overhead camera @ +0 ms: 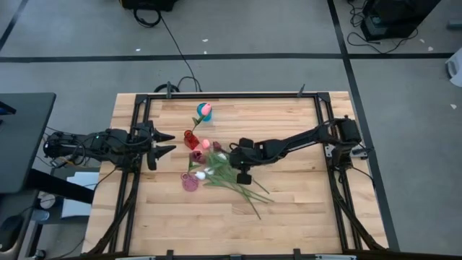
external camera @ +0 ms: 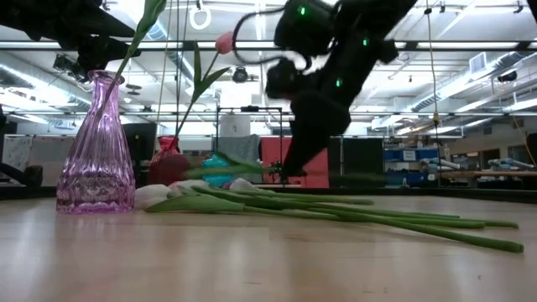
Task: Sort flowers into vase by color
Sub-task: Put the red tulip into the pink vase
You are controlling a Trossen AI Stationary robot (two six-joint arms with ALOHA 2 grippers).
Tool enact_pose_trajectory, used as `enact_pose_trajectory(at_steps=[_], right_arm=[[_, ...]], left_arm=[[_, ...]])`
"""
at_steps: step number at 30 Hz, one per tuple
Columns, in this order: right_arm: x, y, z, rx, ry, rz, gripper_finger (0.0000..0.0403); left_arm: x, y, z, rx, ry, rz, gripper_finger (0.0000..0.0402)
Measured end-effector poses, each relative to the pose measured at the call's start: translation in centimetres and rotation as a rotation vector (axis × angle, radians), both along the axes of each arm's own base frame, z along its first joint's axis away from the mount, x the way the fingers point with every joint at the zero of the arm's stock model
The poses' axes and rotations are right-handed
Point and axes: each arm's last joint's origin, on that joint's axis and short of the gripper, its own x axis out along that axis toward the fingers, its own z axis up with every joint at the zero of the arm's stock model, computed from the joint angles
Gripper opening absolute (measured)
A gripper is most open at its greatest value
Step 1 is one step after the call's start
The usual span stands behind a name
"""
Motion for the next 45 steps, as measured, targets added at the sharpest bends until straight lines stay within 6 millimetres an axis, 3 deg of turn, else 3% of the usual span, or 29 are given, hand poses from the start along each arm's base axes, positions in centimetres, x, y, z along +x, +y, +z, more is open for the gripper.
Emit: enact_pose_trajectory(at_steps=[7, 10, 13, 19, 27, 31, 35, 41, 45], right_arm=[[-1.6, -0.6, 5.6, -0.045, -0.134, 0.029, 0.0014], [-2.7, -1.8, 6.5, -0.050, -0.188, 0.011, 0.0017], [-4.0, -3.5, 6.4, -0.024, -0.213, -0.028, 0.0023], [-6.6, -7.3, 4.0, 0.000, -0.198, -0.172, 0.0021], [-5.3, -12.6, 4.7, 0.042, -0.543, -0.245, 0.0021], [-4.8, -14.0, 4.6, 0.175, -0.579, -0.238, 0.0021], [-5.2, -12.9, 3.9, 0.301, -0.476, -0.203, 0.0020], [-7.4, -10.0, 4.2, 0.406, -0.232, -0.181, 0.0019], [-7.2, -7.1, 5.3, 0.514, -0.249, 0.072, 0.0019]], left_arm=[[0.0, 0.0, 0.0, -0.001, 0.001, 0.000, 0.0203], [0.0, 0.0, 0.0, -0.016, -0.003, 0.002, 0.0204], [0.0, 0.0, 0.0, -0.026, -0.005, 0.003, 0.0203], [0.0, 0.0, -0.1, -0.029, 0.006, -0.006, 0.0203], [0.0, 0.0, -0.1, -0.062, -0.004, 0.021, 0.0204], [0.0, 0.0, -0.2, -0.074, 0.002, 0.024, 0.0203], [-0.1, -0.1, -0.6, -0.097, 0.041, -0.012, 0.0204], [-0.1, -0.1, -0.7, -0.116, 0.055, -0.013, 0.0203], [-0.1, -0.1, -0.7, -0.117, 0.052, -0.010, 0.0204]])
